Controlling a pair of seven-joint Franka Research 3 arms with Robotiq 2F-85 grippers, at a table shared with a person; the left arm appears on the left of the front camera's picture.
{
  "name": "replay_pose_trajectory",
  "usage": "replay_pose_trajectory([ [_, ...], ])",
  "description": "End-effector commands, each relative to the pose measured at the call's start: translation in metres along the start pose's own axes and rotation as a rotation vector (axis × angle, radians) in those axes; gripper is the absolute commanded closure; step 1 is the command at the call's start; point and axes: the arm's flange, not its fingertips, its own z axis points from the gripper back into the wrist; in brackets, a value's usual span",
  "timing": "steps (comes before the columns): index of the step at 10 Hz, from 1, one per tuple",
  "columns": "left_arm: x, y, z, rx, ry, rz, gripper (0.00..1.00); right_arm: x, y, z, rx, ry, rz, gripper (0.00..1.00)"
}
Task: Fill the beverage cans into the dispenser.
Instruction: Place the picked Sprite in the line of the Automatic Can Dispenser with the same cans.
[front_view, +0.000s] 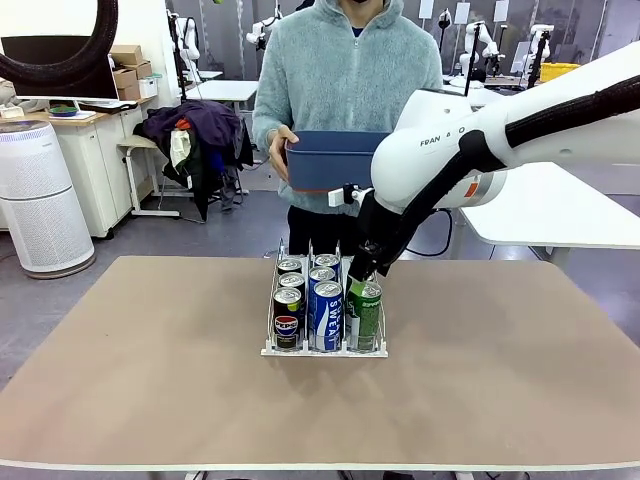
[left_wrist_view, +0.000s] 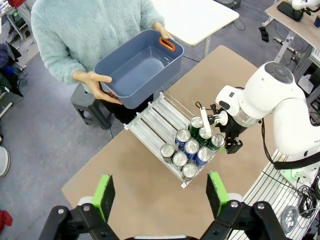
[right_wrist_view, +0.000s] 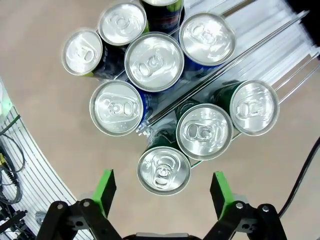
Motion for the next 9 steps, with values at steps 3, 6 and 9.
replay_pose_trajectory([
  [3, -0.001, 0.001, 0.001, 0.0, 0.0, 0.002, 0.03, -0.007, -0.008, 0.14, 0.0, -0.16, 0.117, 0.0],
  [6, -0.001, 0.001, 0.001, 0.0, 0.0, 0.002, 0.03, -0.022, -0.016, 0.227, 0.034, -0.226, 0.14, 0.0],
  [9, -0.001, 0.001, 0.001, 0.0, 0.0, 0.002, 0.03, -0.041, -0.017, 0.298, 0.001, -0.315, 0.104, 0.0],
])
